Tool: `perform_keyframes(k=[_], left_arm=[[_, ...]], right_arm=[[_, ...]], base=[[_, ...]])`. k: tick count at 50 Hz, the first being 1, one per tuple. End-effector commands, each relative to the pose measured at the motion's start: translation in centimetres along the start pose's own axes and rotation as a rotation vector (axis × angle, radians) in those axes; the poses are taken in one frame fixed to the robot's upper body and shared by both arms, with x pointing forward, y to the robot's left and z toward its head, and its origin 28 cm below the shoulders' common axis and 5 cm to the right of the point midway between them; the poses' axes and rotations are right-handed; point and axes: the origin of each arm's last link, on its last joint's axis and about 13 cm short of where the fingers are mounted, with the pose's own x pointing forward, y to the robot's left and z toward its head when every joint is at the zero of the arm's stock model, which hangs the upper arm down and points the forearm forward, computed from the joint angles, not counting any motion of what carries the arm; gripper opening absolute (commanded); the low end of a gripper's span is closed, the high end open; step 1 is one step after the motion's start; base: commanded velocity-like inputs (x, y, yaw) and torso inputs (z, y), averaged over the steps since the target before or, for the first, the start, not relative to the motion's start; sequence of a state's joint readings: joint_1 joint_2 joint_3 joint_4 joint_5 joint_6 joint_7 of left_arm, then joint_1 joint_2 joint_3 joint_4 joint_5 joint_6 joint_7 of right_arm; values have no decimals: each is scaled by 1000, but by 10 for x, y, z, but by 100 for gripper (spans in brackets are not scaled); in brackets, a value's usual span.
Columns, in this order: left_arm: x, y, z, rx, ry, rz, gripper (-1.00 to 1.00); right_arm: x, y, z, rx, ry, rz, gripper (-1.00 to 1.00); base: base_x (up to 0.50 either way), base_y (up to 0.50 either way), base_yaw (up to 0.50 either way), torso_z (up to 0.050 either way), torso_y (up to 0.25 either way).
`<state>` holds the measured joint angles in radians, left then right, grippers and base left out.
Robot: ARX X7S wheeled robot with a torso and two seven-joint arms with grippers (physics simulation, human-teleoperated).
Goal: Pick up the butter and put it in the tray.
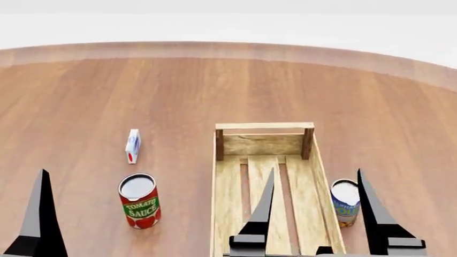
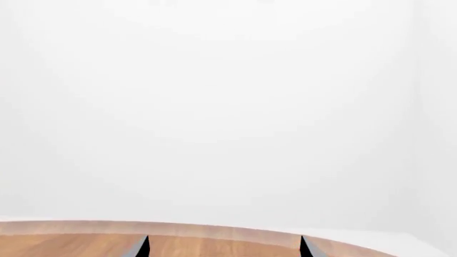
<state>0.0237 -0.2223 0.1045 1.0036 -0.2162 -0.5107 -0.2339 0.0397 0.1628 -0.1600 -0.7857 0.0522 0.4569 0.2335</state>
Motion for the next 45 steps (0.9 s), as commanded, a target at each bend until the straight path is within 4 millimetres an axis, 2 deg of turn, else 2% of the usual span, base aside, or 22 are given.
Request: perform_keyframes(k=[1, 26, 27, 45], left_arm=[[-1, 0, -1, -2, 2, -1, 100], [0, -1, -6, -2, 16, -2, 100], [0, -1, -7, -1, 20, -5, 100], [0, -1, -7, -1, 20, -5, 100]], right_arm=[[0, 0, 0, 16, -6, 6, 100], [0, -1, 0, 25, -4, 5, 100], [2, -3, -5, 8, 46, -20, 100], [0, -3, -4, 28, 22, -6, 100]], base=[[0, -500, 0, 0, 0], [0, -500, 0, 0, 0], [0, 0, 0, 0, 0], [0, 0, 0, 0, 0]])
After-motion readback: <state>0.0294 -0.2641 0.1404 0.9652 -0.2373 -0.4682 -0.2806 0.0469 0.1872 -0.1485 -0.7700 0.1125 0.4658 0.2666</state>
